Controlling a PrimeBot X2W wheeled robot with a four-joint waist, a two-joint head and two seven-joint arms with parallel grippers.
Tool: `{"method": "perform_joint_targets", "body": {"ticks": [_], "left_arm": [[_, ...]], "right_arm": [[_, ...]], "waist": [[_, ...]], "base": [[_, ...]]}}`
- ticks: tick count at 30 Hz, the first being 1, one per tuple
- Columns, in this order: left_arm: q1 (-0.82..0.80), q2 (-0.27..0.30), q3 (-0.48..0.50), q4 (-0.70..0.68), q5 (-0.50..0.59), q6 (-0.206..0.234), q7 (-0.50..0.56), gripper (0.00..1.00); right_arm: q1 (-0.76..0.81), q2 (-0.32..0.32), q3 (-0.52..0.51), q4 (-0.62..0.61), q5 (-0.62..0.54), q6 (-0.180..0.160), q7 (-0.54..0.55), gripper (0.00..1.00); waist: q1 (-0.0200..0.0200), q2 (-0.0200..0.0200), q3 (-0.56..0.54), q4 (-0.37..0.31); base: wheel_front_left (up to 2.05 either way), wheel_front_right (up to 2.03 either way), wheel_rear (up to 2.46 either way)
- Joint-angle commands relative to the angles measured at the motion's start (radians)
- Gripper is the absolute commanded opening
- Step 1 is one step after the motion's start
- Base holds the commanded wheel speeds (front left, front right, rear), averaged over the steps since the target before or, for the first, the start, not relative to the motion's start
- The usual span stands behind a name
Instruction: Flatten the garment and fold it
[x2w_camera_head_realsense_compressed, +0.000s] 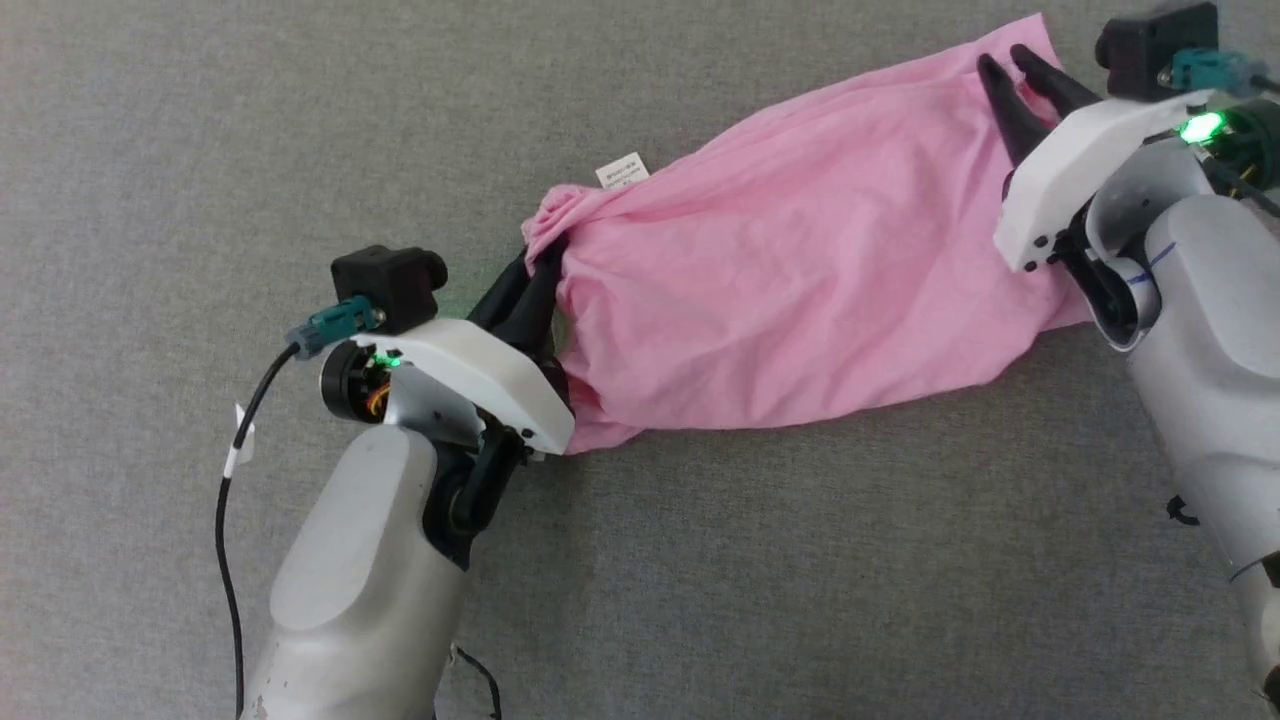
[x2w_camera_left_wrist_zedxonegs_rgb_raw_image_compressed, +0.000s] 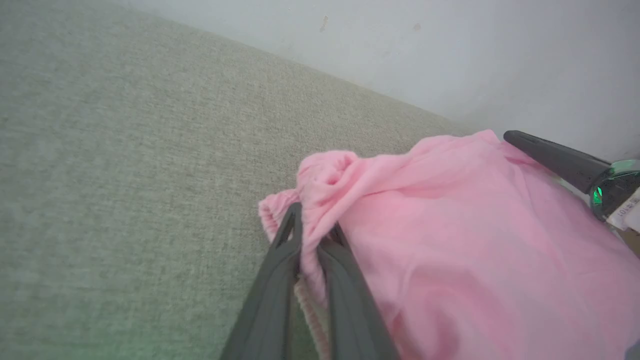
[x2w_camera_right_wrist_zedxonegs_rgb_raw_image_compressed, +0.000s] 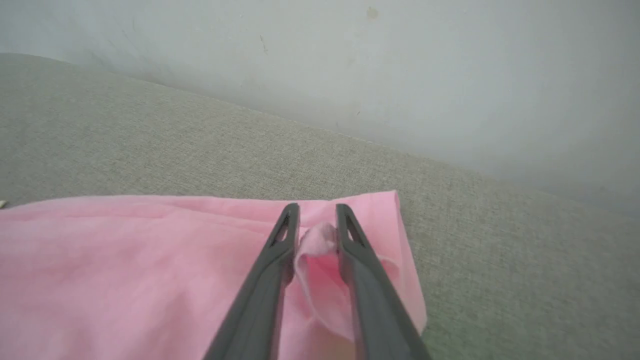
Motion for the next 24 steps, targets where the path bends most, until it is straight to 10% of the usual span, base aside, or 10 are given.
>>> {"method": "perform_joint_targets", "body": {"ticks": [1, 12, 24], "left_arm": [[0.004, -0.004, -0.006, 0.016, -0.005, -0.004, -0.009, 1.0], [0.106, 0.088, 0.013, -0.099, 0.029, 0.053, 0.009, 1.0], [0.237, 0.285, -0.081, -0.471, 0.027, 0.049, 0.441, 1.0]], "right_arm": [[-0.014, -0.002, 0.021, 0.011, 0.0, -0.001, -0.068, 1.0], [0.142, 0.005, 0.022, -0.109, 0.005, -0.001, -0.249, 1.0], [0.548, 0.006, -0.123, -0.474, -0.063, -0.001, -0.165, 1.0]], "waist": [[0.0, 0.0, -0.023, -0.009], [0.0, 0.0, -0.175, -0.069], [0.0, 0.0, -0.265, -0.158]], "base": [[0.0, 0.0, 0.0], [0.0, 0.0, 0.0], [0.0, 0.0, 0.0]]}}
